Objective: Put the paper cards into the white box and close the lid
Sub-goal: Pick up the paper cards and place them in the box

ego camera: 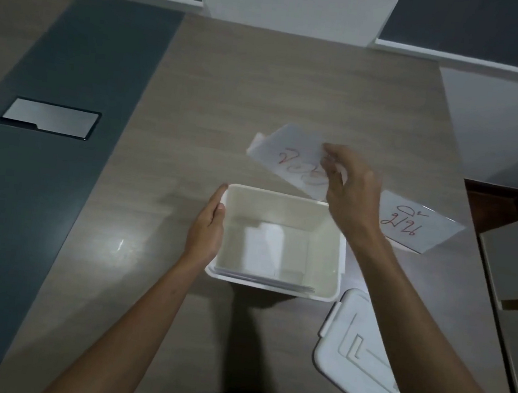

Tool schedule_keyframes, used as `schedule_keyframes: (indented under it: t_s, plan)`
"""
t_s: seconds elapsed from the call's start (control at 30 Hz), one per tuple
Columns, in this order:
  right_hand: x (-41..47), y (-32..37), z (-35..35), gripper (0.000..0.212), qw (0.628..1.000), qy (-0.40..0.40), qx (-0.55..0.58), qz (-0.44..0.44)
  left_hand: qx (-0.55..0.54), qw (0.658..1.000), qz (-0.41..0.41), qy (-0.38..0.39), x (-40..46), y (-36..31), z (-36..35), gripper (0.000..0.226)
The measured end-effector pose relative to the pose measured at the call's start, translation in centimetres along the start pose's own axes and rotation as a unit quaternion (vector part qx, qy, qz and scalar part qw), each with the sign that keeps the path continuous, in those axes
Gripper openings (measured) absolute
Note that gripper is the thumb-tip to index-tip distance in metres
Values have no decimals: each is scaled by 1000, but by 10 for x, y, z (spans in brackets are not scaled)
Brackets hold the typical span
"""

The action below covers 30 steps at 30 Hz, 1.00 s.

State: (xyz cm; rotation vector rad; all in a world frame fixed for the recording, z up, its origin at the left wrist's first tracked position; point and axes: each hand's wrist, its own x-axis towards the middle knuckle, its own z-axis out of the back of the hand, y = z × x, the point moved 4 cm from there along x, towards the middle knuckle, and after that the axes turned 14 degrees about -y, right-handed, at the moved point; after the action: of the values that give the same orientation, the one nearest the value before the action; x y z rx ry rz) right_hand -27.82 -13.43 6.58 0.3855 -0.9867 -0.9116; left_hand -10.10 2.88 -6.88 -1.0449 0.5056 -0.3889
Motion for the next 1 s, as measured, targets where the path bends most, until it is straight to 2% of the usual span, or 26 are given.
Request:
schedule_keyframes:
  t_s: [0.17, 0.3, 0.37, 0.57, 0.7, 0.77, 0.83, 1.0]
  plan:
    - [-65, 22, 5, 26, 983, 66, -98, 138, -3, 1000, -5, 2, 1, 0, -2, 40]
    - [-86, 28, 18, 35, 975, 20, -131, 179, -16, 1000, -14, 4, 2, 3, -2, 41]
    - [-93, 31, 23, 37, 975, 22, -130, 180, -13, 1000, -14, 5, 2, 3, -3, 42]
    - [-121, 10, -6, 34, 964, 192, -130, 128, -27, 999, -17, 4, 0, 2, -2, 42]
    - [-149, -9, -31, 21, 920, 367, -121, 59, -18, 1000, -13, 1, -1, 0, -2, 42]
    - [-157, -12, -36, 36, 895, 431, -111, 6, -9, 1000, -15, -2, 0, 0, -1, 43]
    - [-157, -14, -37, 44, 895, 435, -99, -5, -4, 1000, -19, -8, 0, 0, -1, 43]
    - [-153, -13, -28, 43, 887, 457, -43, -55, 11, 1000, -16, -17, 1, 2, -2, 44]
